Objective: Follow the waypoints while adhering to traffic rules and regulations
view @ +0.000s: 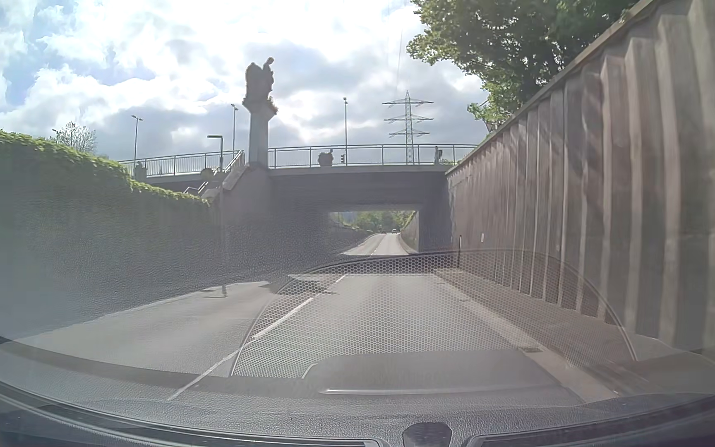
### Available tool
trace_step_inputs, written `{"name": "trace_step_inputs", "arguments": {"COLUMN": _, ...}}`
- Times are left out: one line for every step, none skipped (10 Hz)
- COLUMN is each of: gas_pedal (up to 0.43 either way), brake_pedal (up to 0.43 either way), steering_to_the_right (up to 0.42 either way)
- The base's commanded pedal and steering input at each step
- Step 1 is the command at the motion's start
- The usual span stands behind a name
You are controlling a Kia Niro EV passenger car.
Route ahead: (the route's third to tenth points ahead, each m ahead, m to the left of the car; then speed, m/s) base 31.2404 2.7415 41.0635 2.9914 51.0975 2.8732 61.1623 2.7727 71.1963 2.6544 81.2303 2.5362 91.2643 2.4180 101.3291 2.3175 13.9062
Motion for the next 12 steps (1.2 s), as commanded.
{"name": "trace_step_inputs", "arguments": {"gas_pedal": 0.067, "brake_pedal": 0.0, "steering_to_the_right": -0.001}}
{"name": "trace_step_inputs", "arguments": {"gas_pedal": 0.067, "brake_pedal": 0.0, "steering_to_the_right": -0.001}}
{"name": "trace_step_inputs", "arguments": {"gas_pedal": 0.079, "brake_pedal": 0.0, "steering_to_the_right": -0.001}}
{"name": "trace_step_inputs", "arguments": {"gas_pedal": 0.079, "brake_pedal": 0.0, "steering_to_the_right": -0.001}}
{"name": "trace_step_inputs", "arguments": {"gas_pedal": 0.079, "brake_pedal": 0.0, "steering_to_the_right": -0.001}}
{"name": "trace_step_inputs", "arguments": {"gas_pedal": 0.079, "brake_pedal": 0.0, "steering_to_the_right": -0.001}}
{"name": "trace_step_inputs", "arguments": {"gas_pedal": 0.079, "brake_pedal": 0.0, "steering_to_the_right": -0.001}}
{"name": "trace_step_inputs", "arguments": {"gas_pedal": 0.079, "brake_pedal": 0.0, "steering_to_the_right": -0.001}}
{"name": "trace_step_inputs", "arguments": {"gas_pedal": 0.079, "brake_pedal": 0.0, "steering_to_the_right": -0.001}}
{"name": "trace_step_inputs", "arguments": {"gas_pedal": 0.067, "brake_pedal": 0.0, "steering_to_the_right": -0.001}}
{"name": "trace_step_inputs", "arguments": {"gas_pedal": 0.067, "brake_pedal": 0.0, "steering_to_the_right": -0.001}}
{"name": "trace_step_inputs", "arguments": {"gas_pedal": 0.067, "brake_pedal": 0.0, "steering_to_the_right": -0.001}}
